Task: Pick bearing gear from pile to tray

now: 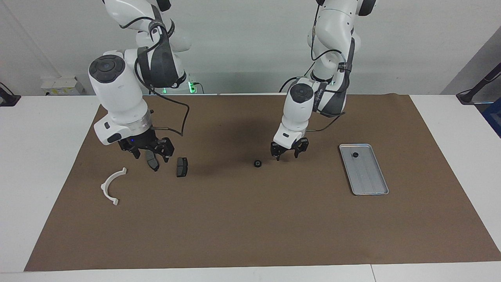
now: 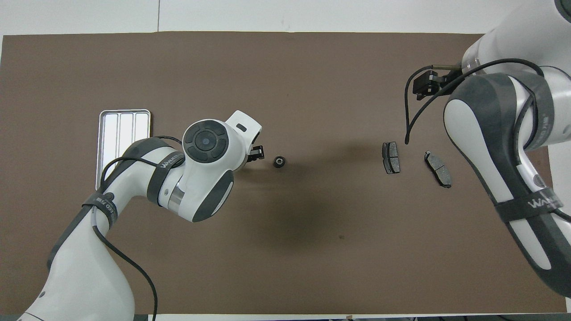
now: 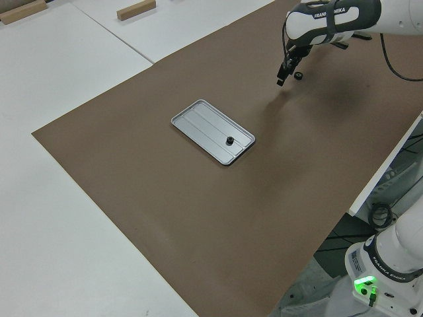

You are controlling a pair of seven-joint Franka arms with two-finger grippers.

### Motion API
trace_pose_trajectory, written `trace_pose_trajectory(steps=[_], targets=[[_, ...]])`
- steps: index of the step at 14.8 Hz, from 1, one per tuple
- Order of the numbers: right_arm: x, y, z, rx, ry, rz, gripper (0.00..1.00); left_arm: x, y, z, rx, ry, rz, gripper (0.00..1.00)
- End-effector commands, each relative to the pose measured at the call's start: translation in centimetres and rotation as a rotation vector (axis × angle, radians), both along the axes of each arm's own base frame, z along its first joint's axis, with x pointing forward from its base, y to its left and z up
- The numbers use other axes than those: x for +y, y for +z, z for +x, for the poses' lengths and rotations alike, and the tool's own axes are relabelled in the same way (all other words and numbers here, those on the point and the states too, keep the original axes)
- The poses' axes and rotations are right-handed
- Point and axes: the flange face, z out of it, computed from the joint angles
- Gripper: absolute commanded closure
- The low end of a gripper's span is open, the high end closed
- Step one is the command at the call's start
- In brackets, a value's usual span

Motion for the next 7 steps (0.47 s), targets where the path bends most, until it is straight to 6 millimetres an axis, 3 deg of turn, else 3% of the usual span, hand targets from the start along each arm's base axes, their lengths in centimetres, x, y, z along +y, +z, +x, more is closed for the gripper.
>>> trace_pose_trajectory(steps=[1,4,7], targets=[[-0.9,0.7,-0.9,0.016,0.104,0.014,0.0,-4.2,0.0,-0.2,0.009,0.018,0.006,0.18],[-2.1,1.9,-1.2,0.006,0.256,0.008,0.0,-7.7,0.1,-1.3,0.006,0.023,-0.001,0.18],[-2.2,4.8,-3.2,0.014,0.273,-0.001,0.0,-8.9,-0.1,-2.1,0.0,0.019,-0.009,0.18]])
